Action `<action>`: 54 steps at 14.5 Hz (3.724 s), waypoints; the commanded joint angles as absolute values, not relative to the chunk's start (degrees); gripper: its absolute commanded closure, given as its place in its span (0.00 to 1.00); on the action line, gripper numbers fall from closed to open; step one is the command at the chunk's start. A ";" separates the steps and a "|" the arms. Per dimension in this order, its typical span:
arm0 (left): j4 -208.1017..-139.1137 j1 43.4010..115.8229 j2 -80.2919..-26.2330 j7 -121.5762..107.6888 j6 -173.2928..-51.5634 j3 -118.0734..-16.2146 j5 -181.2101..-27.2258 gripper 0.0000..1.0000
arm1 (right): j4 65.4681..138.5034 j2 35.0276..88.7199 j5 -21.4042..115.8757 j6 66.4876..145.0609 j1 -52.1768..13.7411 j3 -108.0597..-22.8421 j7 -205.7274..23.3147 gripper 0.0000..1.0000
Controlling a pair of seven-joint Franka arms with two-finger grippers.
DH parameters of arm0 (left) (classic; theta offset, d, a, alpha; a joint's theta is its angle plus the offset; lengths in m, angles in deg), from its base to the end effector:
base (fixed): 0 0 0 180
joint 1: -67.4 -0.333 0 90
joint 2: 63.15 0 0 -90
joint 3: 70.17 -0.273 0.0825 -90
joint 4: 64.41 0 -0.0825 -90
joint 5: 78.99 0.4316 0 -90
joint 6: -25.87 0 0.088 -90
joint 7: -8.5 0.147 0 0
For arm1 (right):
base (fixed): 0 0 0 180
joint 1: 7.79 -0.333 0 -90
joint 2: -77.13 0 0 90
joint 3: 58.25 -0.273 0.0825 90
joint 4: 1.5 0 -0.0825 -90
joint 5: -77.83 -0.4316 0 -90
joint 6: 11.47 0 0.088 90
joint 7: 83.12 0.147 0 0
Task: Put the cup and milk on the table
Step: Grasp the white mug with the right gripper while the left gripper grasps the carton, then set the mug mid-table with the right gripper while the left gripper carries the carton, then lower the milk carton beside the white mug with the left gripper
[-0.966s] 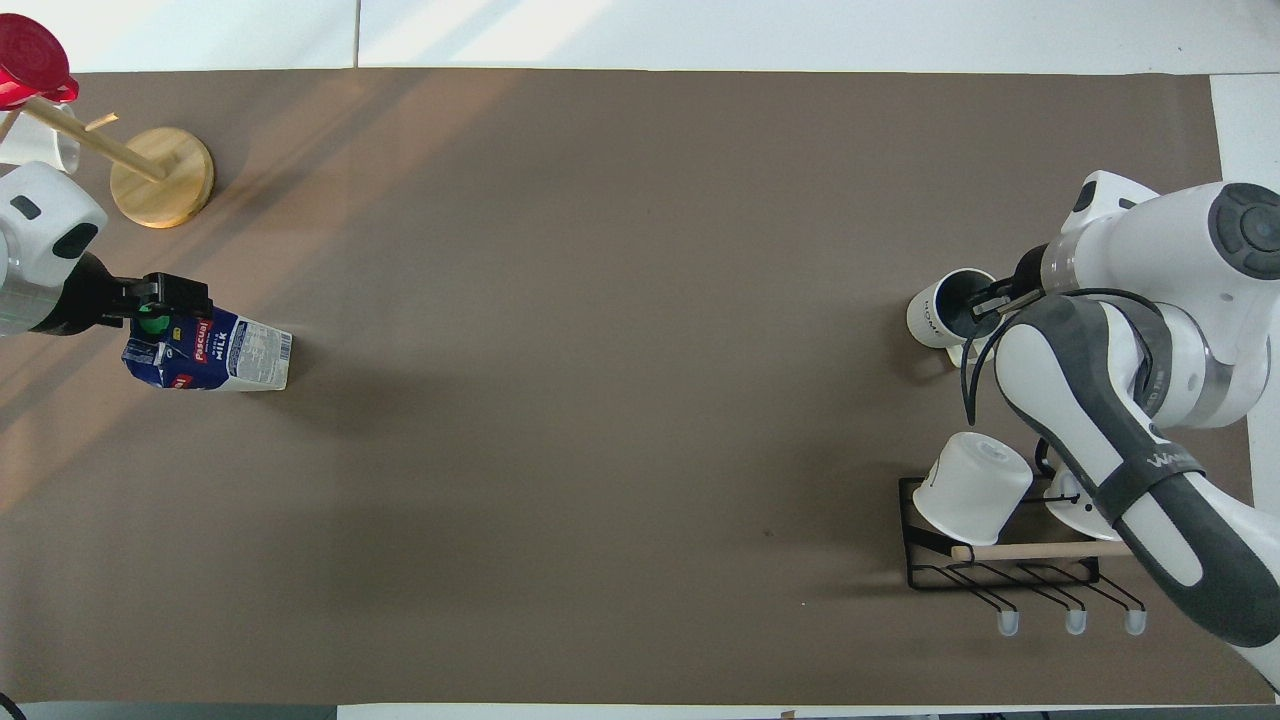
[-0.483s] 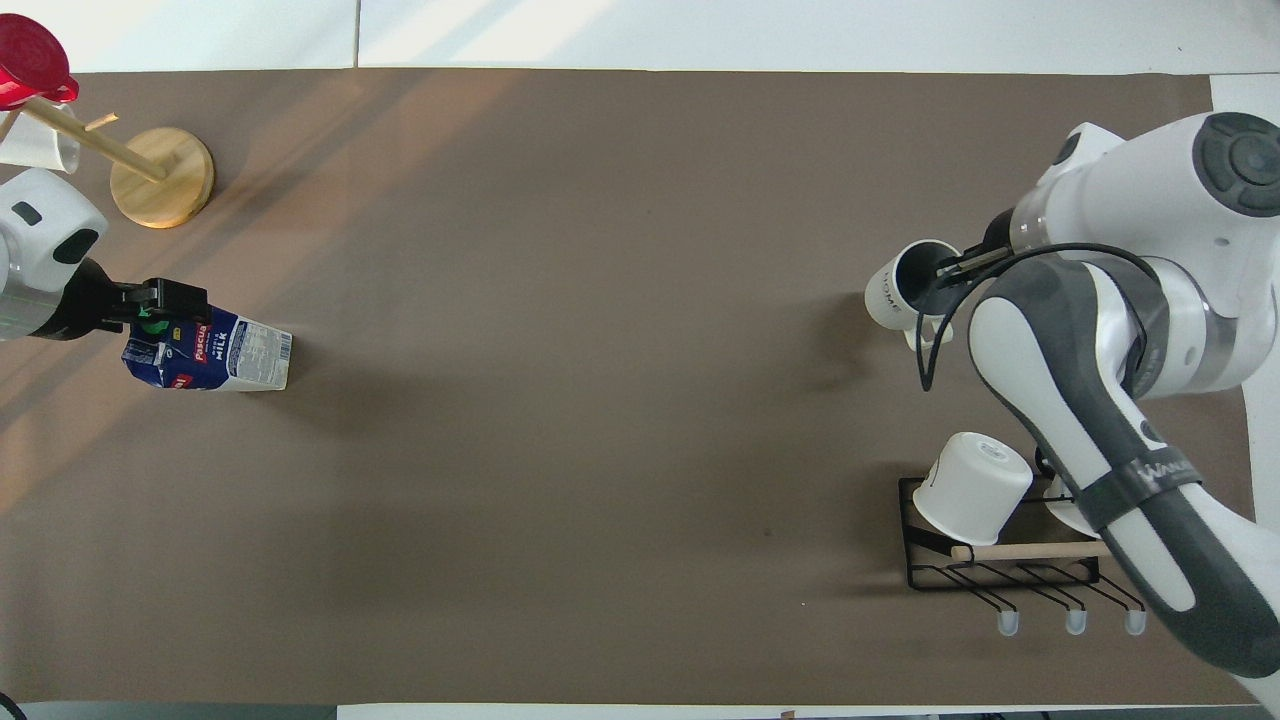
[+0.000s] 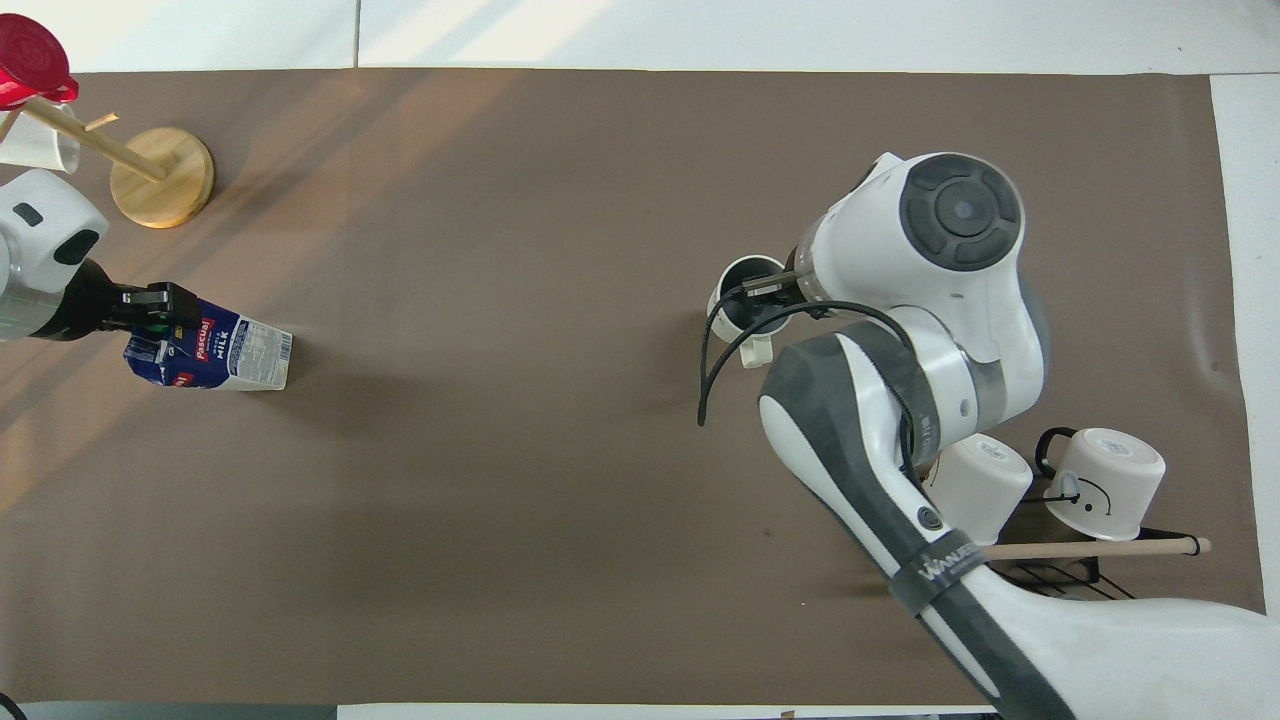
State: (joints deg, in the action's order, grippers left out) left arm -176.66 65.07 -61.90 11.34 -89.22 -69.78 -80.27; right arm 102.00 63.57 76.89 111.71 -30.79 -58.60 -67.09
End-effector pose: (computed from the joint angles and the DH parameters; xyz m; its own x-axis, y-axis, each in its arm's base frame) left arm 0.6089 0.0185 0.3632 0.9996 -0.0062 0.0286 -0.0068 -0.9998 0.0192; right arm 0.6140 0.2663 0.3194 0.9884 0.1162 0.0980 0.1211 -0.9916 -0.0448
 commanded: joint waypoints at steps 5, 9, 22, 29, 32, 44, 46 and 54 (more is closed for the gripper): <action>-176.13 64.76 -63.59 11.84 -89.45 -69.73 -79.96 1.00 | 97.45 55.94 81.87 114.21 -37.06 -58.51 -55.26 1.00; -170.24 65.55 -63.76 11.84 -85.41 -69.56 -77.51 1.00 | 100.79 56.65 81.87 116.66 -36.97 -58.51 -55.26 1.00; -168.12 84.51 -62.80 -8.42 -84.87 -68.33 -74.71 1.00 | 99.14 66.30 81.87 111.86 -28.99 -57.90 -54.90 0.00; -158.99 97.70 -54.02 -27.96 -84.08 -68.33 -73.10 1.00 | 95.62 74.83 81.08 98.67 -16.33 -57.90 -69.74 0.00; -158.10 101.22 -51.38 -33.59 -84.35 -68.33 -73.19 1.00 | 92.65 77.74 80.90 88.68 -13.16 -57.81 -74.50 0.00; -154.76 104.48 -45.39 -39.39 -87.07 -68.33 -73.02 1.00 | 84.01 77.65 77.47 72.72 -7.09 -57.90 -80.04 0.00; -154.76 104.57 -45.22 -39.75 -87.42 -68.33 -72.93 1.00 | 84.28 77.74 77.74 73.08 -7.53 -58.25 -82.23 0.00; -155.38 104.84 -45.22 -39.75 -88.74 -68.50 -72.49 1.00 | 84.98 78.01 79.58 72.55 -7.62 -58.51 -87.25 0.00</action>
